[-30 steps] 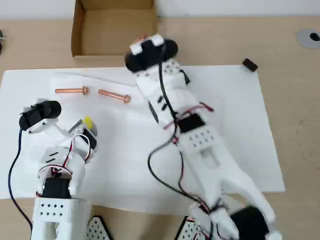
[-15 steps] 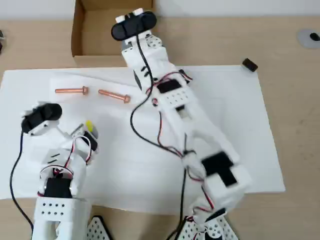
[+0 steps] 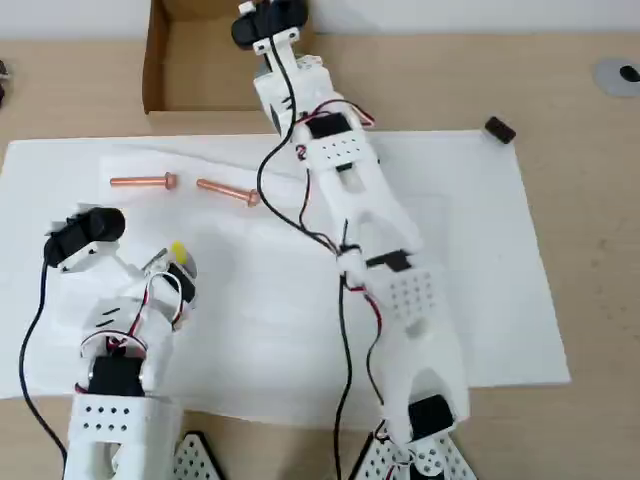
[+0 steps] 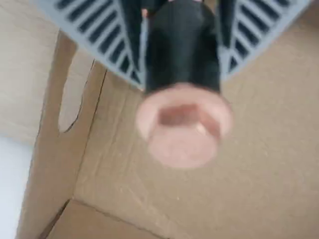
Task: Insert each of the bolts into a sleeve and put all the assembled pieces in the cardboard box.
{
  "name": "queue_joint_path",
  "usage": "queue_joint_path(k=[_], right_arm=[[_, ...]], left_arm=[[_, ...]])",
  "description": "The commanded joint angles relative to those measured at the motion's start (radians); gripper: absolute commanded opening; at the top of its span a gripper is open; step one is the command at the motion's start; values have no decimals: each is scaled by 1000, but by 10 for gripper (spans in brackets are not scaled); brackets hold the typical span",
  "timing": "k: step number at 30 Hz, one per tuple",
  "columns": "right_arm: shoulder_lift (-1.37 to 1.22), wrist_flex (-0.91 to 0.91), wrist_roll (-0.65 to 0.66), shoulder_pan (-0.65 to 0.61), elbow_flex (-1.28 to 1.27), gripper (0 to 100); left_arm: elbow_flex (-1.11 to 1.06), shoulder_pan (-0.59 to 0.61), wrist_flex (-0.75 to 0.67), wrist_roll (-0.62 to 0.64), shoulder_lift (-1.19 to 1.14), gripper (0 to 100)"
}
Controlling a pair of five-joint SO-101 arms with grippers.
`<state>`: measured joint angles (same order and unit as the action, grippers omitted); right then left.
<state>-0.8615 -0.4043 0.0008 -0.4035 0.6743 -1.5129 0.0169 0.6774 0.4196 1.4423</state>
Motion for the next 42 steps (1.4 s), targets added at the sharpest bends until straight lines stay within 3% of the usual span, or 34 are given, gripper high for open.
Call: queue_joint_path(k=[1, 10, 16, 33, 42], right_arm=[[-33, -71, -3, 8, 214, 12], [-139, -195, 2, 7, 381, 18], [-153, -244, 2, 7, 398, 124], [-145, -347, -2, -7, 409, 242], [-110, -609, -6, -5, 736, 242]], left_arm=[[6, 8, 3, 5, 10, 71], [6, 8, 5, 5, 10, 71], [15, 6, 40, 5, 10, 71], [15, 12, 61, 5, 12, 71], [38, 14, 64, 6, 12, 71]])
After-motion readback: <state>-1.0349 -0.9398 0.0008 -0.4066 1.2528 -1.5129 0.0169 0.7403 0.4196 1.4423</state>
